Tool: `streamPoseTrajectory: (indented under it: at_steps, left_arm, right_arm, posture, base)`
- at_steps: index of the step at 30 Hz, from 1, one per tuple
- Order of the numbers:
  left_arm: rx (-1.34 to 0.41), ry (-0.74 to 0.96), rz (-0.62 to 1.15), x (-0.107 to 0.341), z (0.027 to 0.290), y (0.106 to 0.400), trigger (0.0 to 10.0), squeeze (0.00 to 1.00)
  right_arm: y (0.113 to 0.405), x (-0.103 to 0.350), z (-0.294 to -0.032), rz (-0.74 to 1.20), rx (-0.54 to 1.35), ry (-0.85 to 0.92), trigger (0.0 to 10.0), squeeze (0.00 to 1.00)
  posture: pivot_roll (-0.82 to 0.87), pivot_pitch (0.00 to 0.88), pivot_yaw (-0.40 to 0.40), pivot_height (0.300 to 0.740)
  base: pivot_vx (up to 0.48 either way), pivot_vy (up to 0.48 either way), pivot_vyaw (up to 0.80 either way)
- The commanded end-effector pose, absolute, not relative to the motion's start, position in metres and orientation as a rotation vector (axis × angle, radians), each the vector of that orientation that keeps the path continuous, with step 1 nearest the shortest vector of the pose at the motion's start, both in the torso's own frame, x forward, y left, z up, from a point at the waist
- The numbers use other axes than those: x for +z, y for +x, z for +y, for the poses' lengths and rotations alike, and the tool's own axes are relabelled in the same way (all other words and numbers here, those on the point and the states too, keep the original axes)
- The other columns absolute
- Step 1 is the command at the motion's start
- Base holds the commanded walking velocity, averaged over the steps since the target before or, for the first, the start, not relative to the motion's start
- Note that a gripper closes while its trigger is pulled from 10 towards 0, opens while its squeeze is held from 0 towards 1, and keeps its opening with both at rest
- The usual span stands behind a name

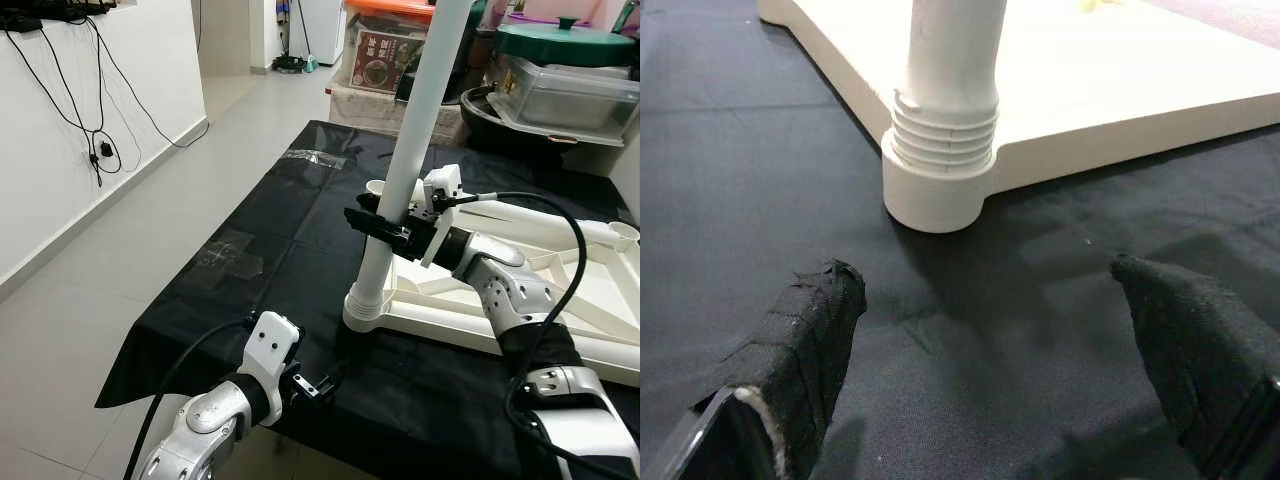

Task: Building children table

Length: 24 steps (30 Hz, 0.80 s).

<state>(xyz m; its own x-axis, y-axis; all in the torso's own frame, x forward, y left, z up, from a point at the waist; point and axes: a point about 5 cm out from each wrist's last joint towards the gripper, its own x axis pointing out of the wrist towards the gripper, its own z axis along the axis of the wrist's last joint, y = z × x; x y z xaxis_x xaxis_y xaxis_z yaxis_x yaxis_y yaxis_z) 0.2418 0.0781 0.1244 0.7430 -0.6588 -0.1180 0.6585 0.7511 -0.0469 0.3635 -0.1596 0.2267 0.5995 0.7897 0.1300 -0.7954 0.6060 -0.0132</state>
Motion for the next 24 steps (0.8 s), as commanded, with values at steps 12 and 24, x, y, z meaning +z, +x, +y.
streamPoseTrajectory:
  at_steps: [12, 24]
  left_arm:
    - [-0.723, 0.004, 0.143, 0.116, 0.073, 0.257, 10.0, 0.0]
    - [-0.714, 0.026, 0.132, 0.112, 0.071, 0.271, 10.0, 0.0]
  right_arm:
    - [0.343, 0.204, -0.181, -0.121, 0.284, 0.094, 0.0, 0.0]
    - [0.312, 0.198, -0.171, -0.071, -0.534, 0.249, 0.0, 0.0]
  posture:
    - [0.07, 0.0, -0.044, 0.74]
    - [0.07, 0.0, -0.042, 0.74]
  base:
    - [0.0, 0.0, 0.0]
    - [0.0, 0.0, 0.0]
